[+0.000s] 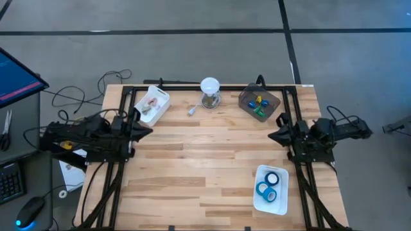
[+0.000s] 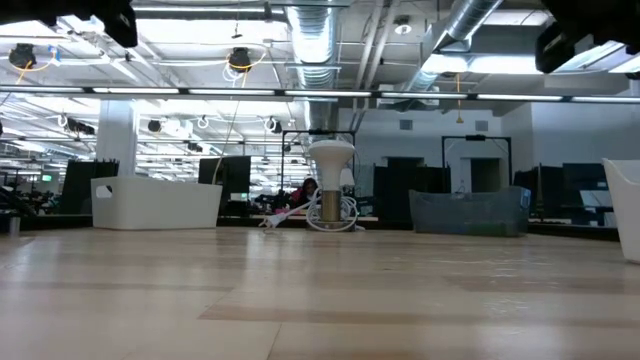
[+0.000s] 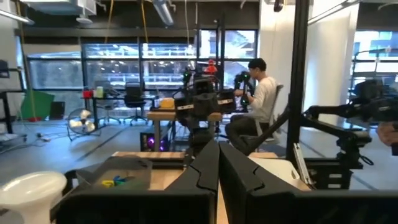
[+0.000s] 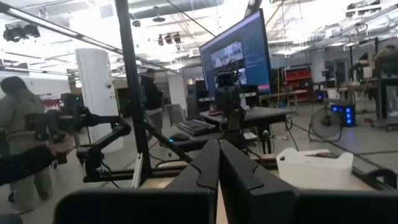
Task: Pick and place Stapler, Stapler remover, tape
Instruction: Return to Home Position
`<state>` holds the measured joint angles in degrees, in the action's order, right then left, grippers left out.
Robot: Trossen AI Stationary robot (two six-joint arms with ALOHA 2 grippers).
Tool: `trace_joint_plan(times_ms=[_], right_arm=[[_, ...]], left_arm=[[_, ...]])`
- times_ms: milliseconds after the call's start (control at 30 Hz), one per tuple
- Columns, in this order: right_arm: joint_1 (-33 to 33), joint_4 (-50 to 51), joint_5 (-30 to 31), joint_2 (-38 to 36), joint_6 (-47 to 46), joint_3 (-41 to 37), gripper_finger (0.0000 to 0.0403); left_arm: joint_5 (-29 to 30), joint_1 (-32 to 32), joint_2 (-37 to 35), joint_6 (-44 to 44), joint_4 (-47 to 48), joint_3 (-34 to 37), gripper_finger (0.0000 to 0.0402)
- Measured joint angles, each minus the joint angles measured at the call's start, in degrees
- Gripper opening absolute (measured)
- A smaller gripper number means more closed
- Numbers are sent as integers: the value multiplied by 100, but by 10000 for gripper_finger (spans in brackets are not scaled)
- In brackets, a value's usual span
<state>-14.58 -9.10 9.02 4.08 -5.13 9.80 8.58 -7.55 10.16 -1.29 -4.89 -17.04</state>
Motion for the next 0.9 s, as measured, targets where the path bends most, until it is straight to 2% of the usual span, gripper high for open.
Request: trace_joint_plan(times_ms=[333,600,900], right_arm=[[45,616,9,-275,180,0,0],[45,1235,7,-276,215,-2,0],[45,902,7,-302,272,-532,0]], left_arm=[[175,0,-769,-31,832,-4,1],[175,0,-984,-113,1634,-4,1],[202,0,-989,-164,1400,591,1]])
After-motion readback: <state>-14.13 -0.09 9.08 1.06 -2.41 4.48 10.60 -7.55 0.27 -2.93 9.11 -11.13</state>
